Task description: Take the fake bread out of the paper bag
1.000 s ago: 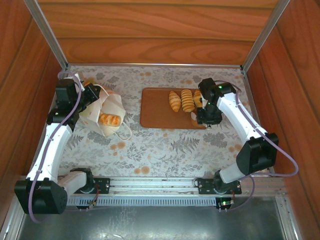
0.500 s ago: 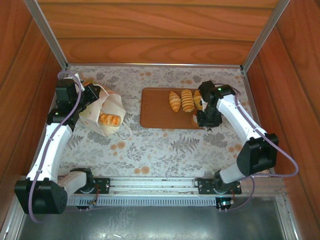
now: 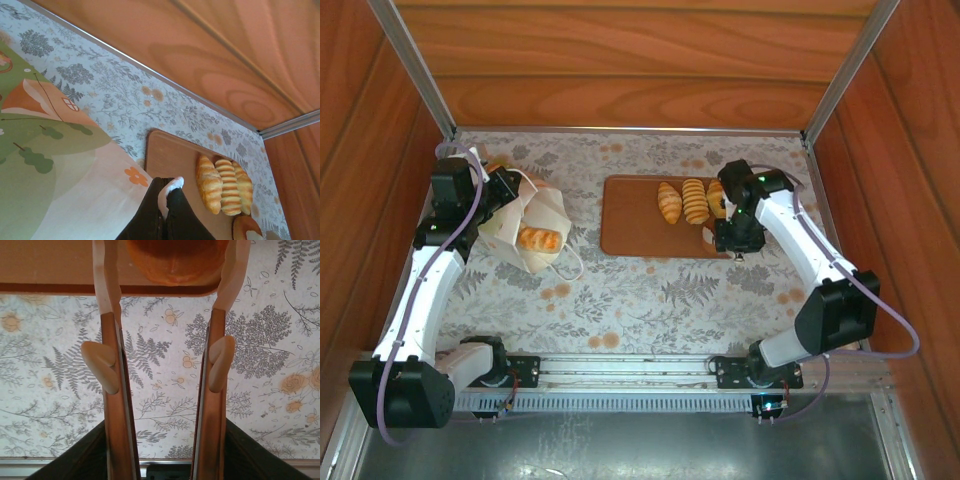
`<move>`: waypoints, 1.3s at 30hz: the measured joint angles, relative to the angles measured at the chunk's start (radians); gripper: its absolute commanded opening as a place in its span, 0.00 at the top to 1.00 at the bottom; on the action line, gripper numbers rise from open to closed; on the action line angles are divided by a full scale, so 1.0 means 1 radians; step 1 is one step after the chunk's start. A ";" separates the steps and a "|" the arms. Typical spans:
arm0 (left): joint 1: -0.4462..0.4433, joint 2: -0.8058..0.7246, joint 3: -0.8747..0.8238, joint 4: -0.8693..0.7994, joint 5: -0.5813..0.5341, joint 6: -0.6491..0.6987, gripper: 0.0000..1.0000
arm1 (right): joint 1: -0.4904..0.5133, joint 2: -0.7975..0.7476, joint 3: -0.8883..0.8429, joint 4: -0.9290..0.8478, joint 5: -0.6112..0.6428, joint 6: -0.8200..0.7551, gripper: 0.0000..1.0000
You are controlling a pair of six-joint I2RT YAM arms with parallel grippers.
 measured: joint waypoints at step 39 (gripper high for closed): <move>0.000 0.000 0.000 -0.010 0.027 -0.001 1.00 | 0.685 0.470 0.466 0.230 -0.009 -0.504 0.47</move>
